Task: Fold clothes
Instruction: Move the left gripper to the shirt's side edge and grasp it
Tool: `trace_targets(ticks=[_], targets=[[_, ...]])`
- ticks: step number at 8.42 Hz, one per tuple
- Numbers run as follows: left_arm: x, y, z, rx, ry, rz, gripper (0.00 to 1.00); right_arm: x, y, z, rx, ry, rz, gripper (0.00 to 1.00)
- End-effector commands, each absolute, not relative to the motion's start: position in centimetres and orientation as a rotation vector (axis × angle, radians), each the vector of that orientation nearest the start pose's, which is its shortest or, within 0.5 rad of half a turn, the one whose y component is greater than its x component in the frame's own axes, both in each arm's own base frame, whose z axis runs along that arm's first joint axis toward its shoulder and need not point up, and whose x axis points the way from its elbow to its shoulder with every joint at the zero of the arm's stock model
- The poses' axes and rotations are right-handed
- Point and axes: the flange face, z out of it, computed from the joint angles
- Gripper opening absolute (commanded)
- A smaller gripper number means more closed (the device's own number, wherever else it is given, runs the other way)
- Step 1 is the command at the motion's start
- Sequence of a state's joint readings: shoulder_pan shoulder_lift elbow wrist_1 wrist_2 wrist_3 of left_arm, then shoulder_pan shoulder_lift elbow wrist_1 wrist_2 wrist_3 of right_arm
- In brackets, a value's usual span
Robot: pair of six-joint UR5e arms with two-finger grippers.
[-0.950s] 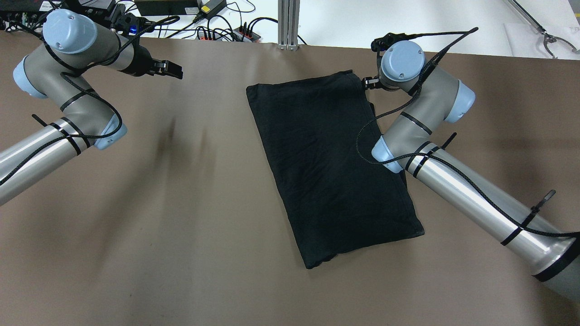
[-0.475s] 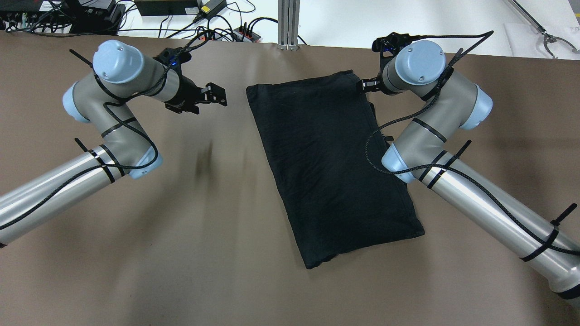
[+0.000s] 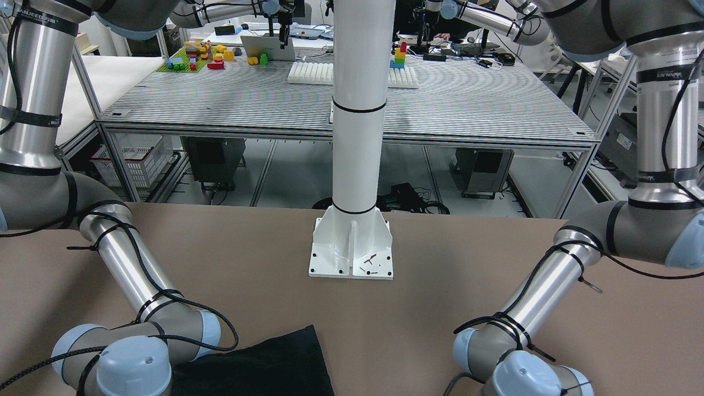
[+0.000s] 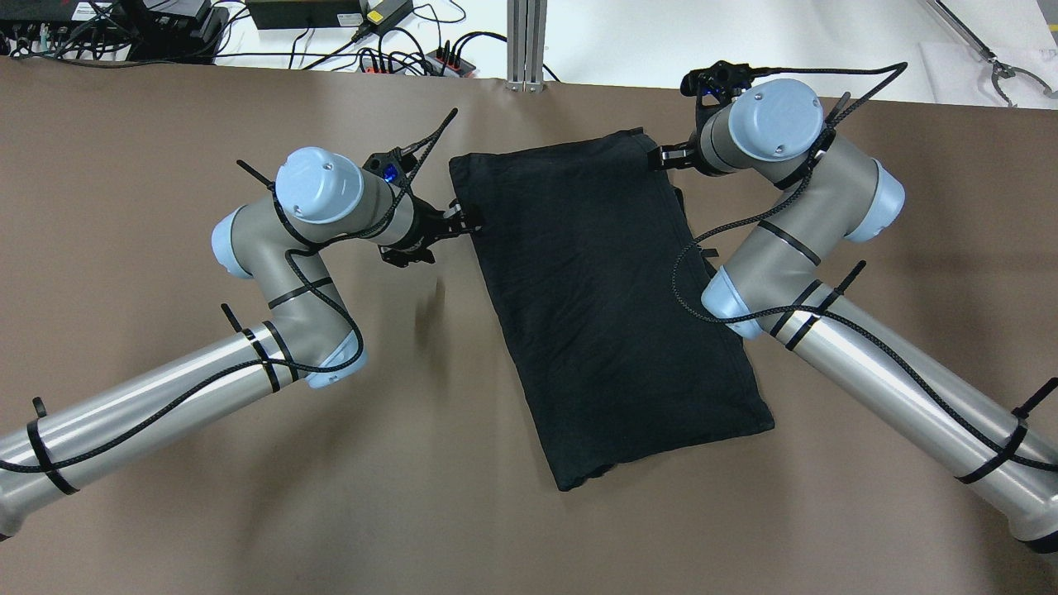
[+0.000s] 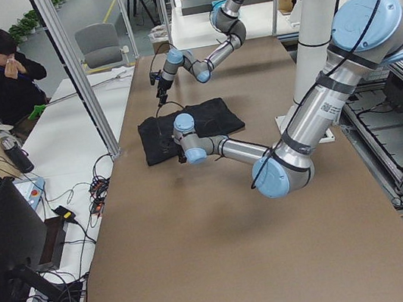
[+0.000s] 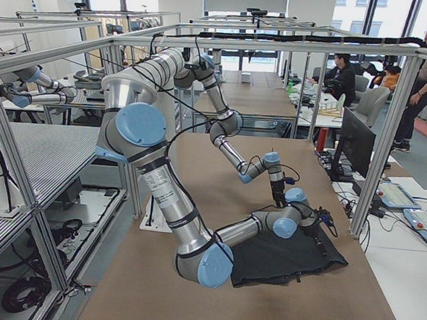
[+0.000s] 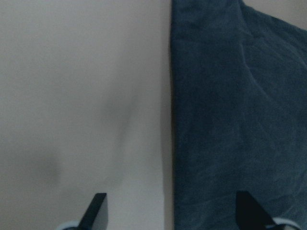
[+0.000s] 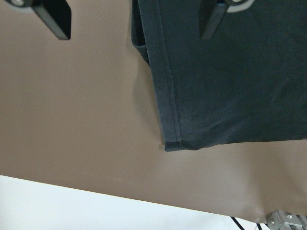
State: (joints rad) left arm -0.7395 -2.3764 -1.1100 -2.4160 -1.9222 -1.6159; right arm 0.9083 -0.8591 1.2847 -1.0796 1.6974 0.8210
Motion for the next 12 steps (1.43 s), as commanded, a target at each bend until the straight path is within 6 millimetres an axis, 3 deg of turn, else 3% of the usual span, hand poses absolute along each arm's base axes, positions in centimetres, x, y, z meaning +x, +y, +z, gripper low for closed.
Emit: trace_targets(ticks=[1,5,8,10,12], targets=[[55.1,-59.6,26.1,0.100,1.223,-0.529,0.91,-38.0,-68.3,30.8,0.592,-0.707,0.095,0.94],[57.0,-58.5,25.3,0.126,1.223,-0.528,0.66,-38.1,-68.2,31.4,0.590,-0.707,0.094,0.94],[58.8,-57.9,25.1,0.151,1.209,-0.537,0.62,-38.1,-68.1,31.5,0.585,-0.710,0.092,0.94],[58.9,-58.2,24.9,0.152,1.207,-0.541,0.40,-38.0,-68.2,31.5,0.586,-0.710,0.093,0.94],[58.8,-58.3,24.9,0.153,1.207,-0.541,0.09,-38.0,-68.2,31.5,0.586,-0.710,0.093,0.94]])
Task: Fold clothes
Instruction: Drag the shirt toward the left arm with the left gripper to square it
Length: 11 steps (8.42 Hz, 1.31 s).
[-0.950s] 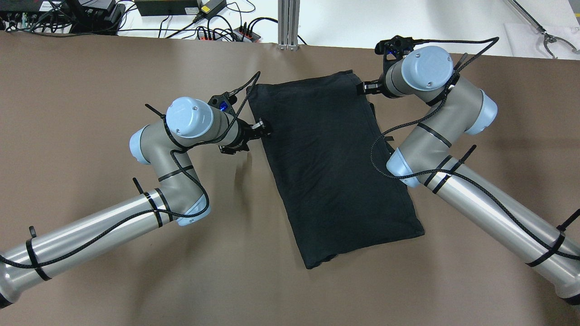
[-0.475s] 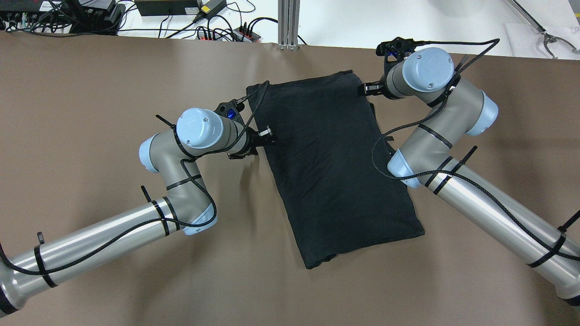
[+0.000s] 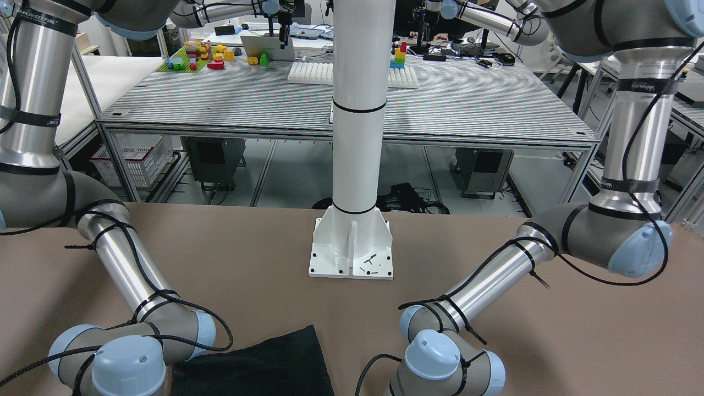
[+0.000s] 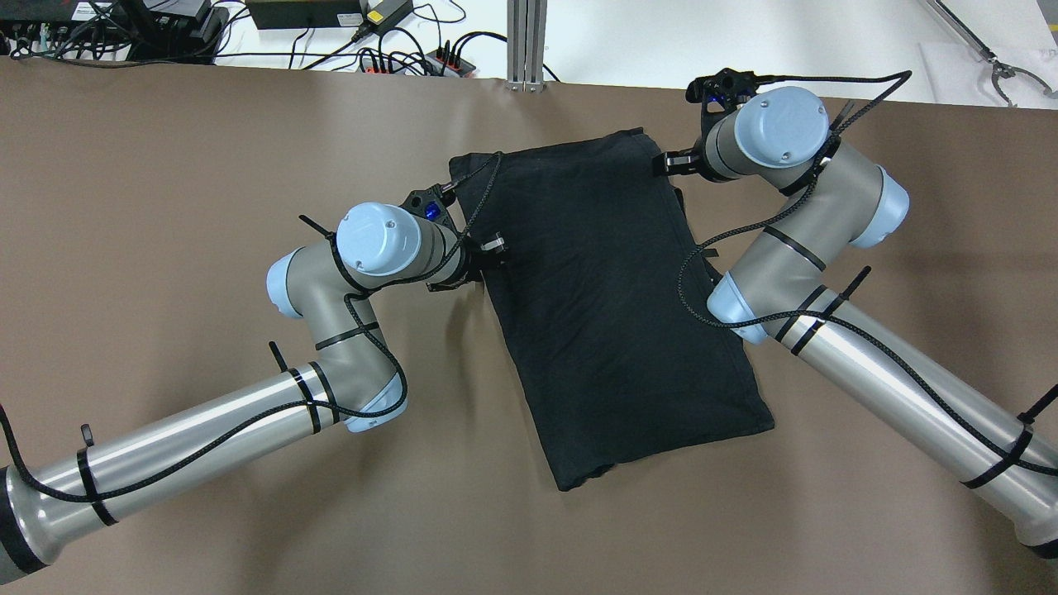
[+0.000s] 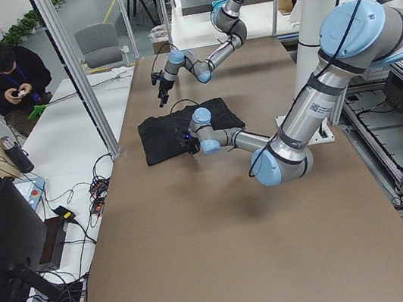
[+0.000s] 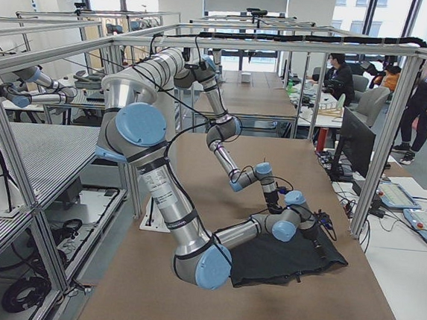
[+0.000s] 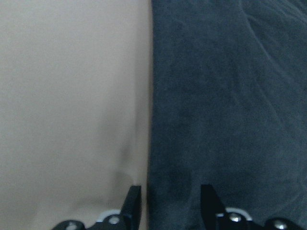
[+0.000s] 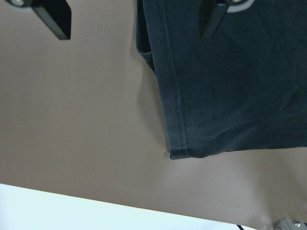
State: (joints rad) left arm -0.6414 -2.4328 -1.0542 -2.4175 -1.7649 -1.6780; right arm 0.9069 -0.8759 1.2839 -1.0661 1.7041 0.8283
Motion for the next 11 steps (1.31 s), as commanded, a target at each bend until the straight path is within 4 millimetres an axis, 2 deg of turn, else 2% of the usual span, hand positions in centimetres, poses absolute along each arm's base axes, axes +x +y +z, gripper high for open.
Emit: trace_targets(ticks=[1,2,3,5,6,7,9,10,11], targets=[[58.2,-58.8,25.1,0.167,1.203,-0.533,0.00,-38.1,-68.1,31.6,0.584,-0.709,0.092,0.94],[57.6,-59.6,25.4,0.195,1.192,-0.516,0.00,-38.1,-68.1,31.6,0.584,-0.709,0.092,0.94],[55.8,-61.7,26.5,0.229,1.164,-0.500,0.00,-38.1,-68.1,31.4,0.586,-0.711,0.091,0.94],[52.1,-66.1,30.0,0.284,1.084,-0.469,0.00,-38.1,-68.2,31.4,0.585,-0.710,0.091,0.94],[49.7,-68.0,30.7,0.311,1.064,-0.425,0.00,-38.1,-68.2,31.4,0.585,-0.710,0.091,0.94],[48.5,-69.3,32.1,0.330,1.032,-0.413,0.00,-38.2,-68.1,31.6,0.583,-0.709,0.090,0.94],[46.3,-71.5,33.2,0.400,0.973,-0.337,0.00,-38.3,-68.0,31.6,0.583,-0.710,0.089,0.94],[46.0,-71.5,33.4,0.417,0.967,-0.311,0.08,-38.3,-68.0,31.4,0.584,-0.711,0.089,0.94],[46.0,-71.5,33.1,0.425,0.975,-0.306,0.96,-38.4,-68.0,31.4,0.583,-0.711,0.087,0.94]])
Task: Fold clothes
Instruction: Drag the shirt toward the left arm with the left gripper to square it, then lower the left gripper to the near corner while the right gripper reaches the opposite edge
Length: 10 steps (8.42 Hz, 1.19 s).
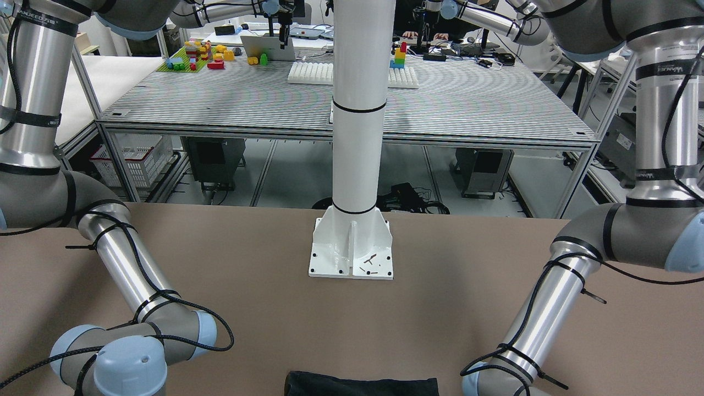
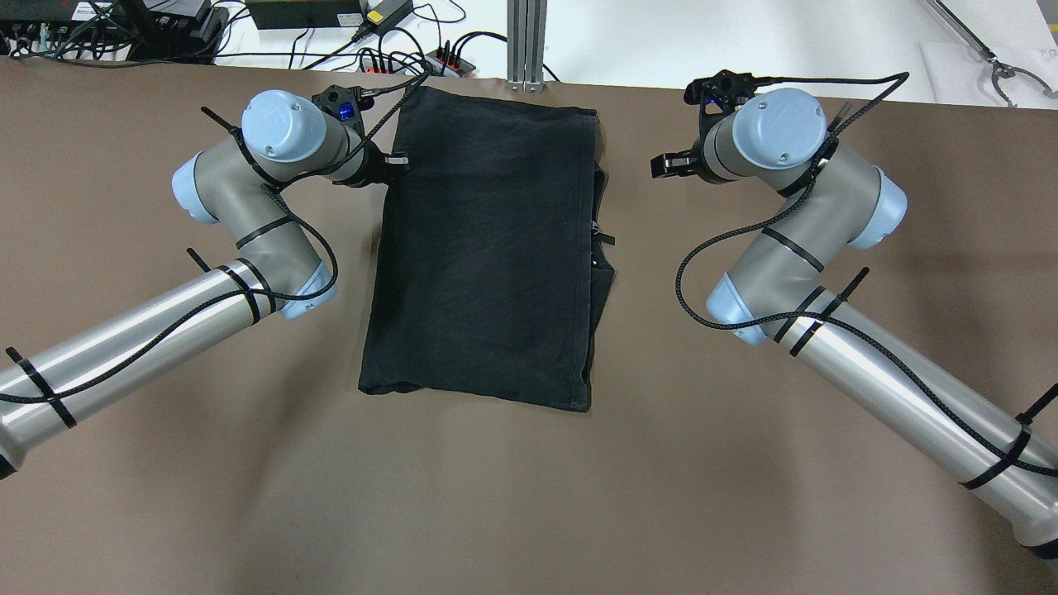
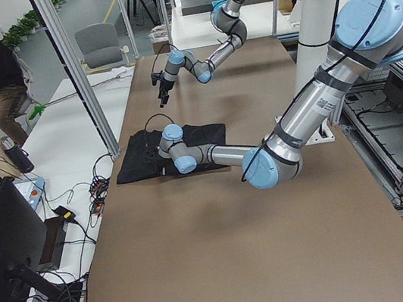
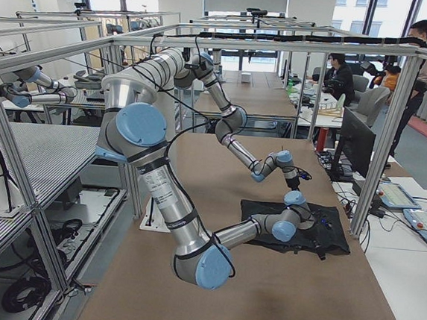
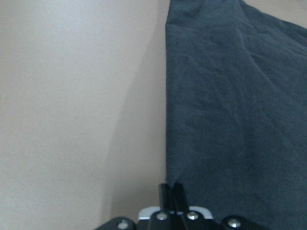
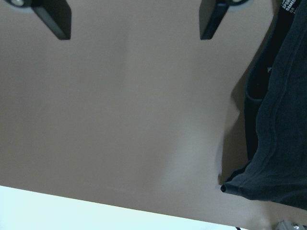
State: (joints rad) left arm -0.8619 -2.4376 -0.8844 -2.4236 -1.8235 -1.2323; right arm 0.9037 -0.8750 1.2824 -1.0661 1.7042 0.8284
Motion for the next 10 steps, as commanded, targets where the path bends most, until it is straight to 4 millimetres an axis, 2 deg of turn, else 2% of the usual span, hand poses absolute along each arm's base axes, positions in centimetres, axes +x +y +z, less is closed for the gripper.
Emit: trace_targets(ticks=[1,2,4,5,6,7,8,9,10], targets=[[45.3,-71.3,32.0,0.443,1.006,-0.303,0.94,-38.5,-67.9,31.3,0.584,-0.715,0.085,0.94],[43.8,-70.5,30.1,0.459,1.054,-0.308,0.94,-38.4,-67.9,31.1,0.594,-0.724,0.086,0.94],[40.6,-67.8,29.8,0.413,1.147,-0.300,0.94,-38.7,-67.5,30.6,0.592,-0.775,0.147,0.94],[39.5,-66.0,30.0,0.386,1.184,-0.352,0.95,-39.2,-66.4,30.1,0.565,-0.818,0.210,0.94],[38.5,-63.5,30.9,0.353,1.214,-0.399,0.94,-39.2,-63.8,29.9,0.531,-0.878,0.286,0.94],[38.5,-59.8,32.4,0.319,1.231,-0.413,0.95,-38.3,-61.0,29.0,0.497,-0.955,0.376,0.94],[39.1,-55.8,33.3,0.268,1.256,-0.437,0.95,-39.0,-58.7,27.5,0.444,-1.032,0.461,0.94],[40.0,-52.1,33.6,0.236,1.277,-0.497,0.95,-41.0,-57.1,26.9,0.376,-1.073,0.526,0.94],[41.9,-48.2,33.6,0.197,1.295,-0.515,0.94,-41.9,-56.2,26.6,0.329,-1.100,0.587,0.93]])
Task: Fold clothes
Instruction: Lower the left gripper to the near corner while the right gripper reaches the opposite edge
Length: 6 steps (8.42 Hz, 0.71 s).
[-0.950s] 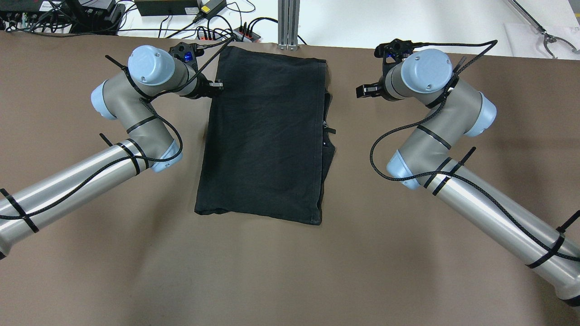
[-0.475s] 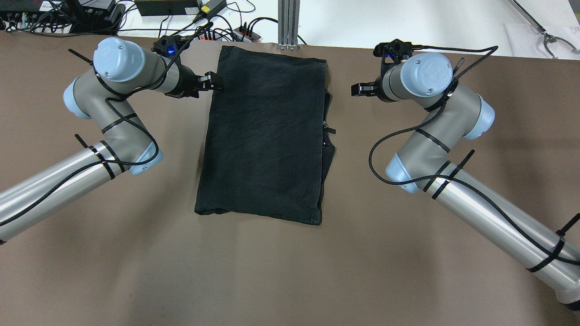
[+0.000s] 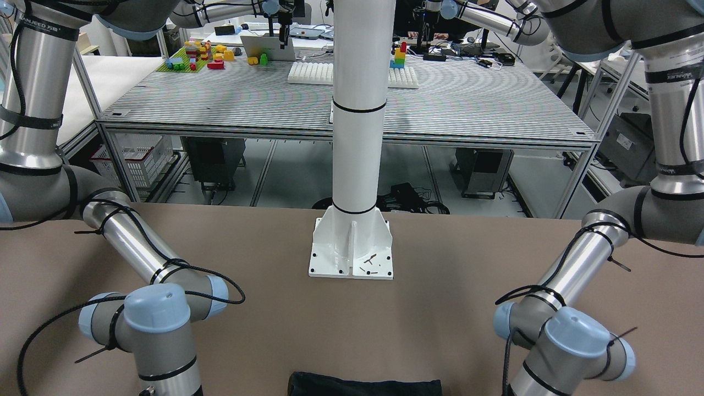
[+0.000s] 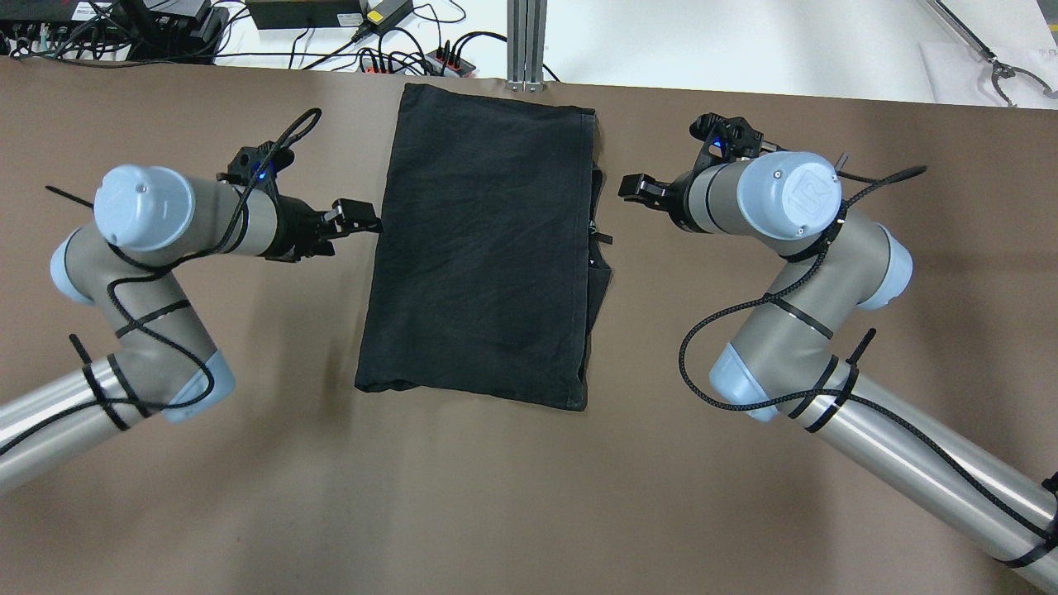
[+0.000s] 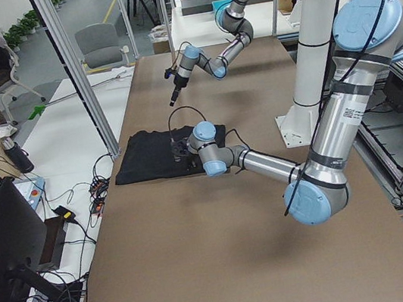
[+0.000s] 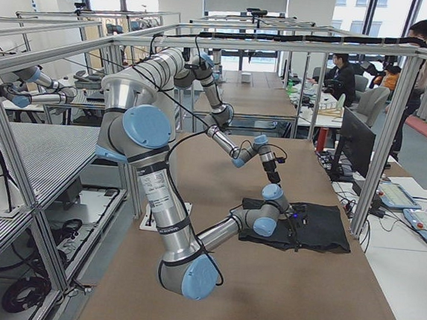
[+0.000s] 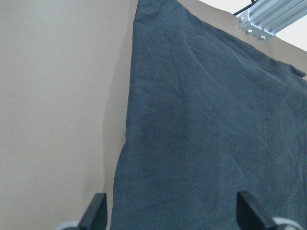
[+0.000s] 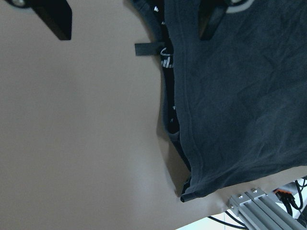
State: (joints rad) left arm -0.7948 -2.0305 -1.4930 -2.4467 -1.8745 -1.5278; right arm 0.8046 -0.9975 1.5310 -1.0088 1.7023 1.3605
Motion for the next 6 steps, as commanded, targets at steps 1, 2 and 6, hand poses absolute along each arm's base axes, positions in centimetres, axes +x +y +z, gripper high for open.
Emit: trace_targets(ticks=[1,2,6], targets=[[43.5,-45.9,33.8,0.152,1.303,-0.547,0.94,-42.2,-55.8,26.2,0.295,-1.128,0.647,0.93],[45.8,-43.8,34.2,0.110,1.300,-0.584,0.94,-42.6,-55.3,25.9,0.269,-1.180,0.695,0.93],[49.2,-42.0,36.2,0.112,1.247,-0.611,0.94,-42.6,-55.0,26.3,0.271,-1.197,0.712,0.93]])
